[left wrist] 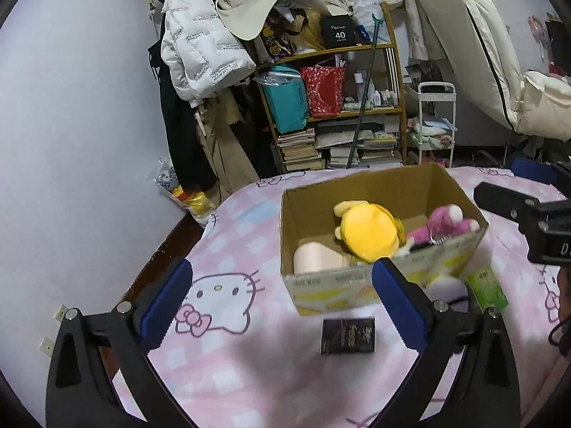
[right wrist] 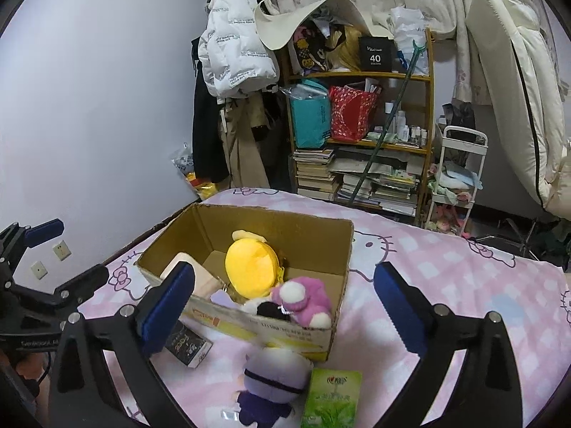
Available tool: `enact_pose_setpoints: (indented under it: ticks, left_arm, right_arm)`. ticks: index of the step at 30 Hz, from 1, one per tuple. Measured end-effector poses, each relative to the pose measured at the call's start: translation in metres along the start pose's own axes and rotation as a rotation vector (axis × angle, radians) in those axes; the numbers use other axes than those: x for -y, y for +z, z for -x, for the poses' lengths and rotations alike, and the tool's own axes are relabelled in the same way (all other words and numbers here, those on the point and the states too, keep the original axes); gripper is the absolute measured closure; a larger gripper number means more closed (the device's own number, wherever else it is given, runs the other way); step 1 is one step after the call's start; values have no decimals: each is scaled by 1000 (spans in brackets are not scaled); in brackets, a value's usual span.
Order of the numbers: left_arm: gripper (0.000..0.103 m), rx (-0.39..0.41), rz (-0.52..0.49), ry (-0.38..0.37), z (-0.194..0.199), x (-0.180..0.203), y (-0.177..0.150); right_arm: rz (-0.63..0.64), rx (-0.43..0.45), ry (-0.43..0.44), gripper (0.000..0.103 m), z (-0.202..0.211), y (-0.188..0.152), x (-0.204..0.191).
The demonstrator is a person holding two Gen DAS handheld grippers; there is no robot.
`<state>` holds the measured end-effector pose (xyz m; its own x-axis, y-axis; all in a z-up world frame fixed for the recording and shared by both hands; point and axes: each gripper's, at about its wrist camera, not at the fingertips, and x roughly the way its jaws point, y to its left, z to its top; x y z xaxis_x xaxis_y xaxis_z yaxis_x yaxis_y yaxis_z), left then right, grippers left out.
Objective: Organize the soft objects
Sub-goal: 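Release the sponge bag into the box with the left tool while the right tool drops the yellow dog in, then move both tools toward the black tissue pack and the purple doll beside the box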
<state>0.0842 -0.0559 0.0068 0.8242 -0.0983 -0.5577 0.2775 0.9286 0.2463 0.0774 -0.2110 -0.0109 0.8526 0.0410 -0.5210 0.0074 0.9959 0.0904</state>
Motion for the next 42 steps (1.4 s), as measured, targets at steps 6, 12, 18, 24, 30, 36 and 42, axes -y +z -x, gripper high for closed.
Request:
enact_pose_setpoints:
  ticks: [6, 12, 18, 24, 30, 36, 42]
  left_arm:
    - [4, -30, 14, -9, 12, 1, -11]
    - [4, -84, 33, -5, 5, -1, -19]
    - [4, -119, 37, -3, -8, 0, -26]
    - [4, -174, 41, -23, -29, 1, -32]
    - [4, -208, 43, -43, -44, 4, -34]
    - [4, -243, 37, -61, -59, 10, -37]
    - [4, -276, 27, -60, -68, 14, -42]
  right_arm:
    - [20, -11, -30, 0, 11, -9, 0]
    - [-4, -47, -26, 0, 14, -23, 3]
    - [-34, -100, -24, 0, 8, -40, 6]
    - [-27, -146, -22, 0, -5, -50, 5]
    - [-51, -178, -7, 0, -17, -53, 11]
    - [-89, -199, 0, 0, -26, -56, 19]
    - [-86, -225, -6, 0, -35, -59, 18]
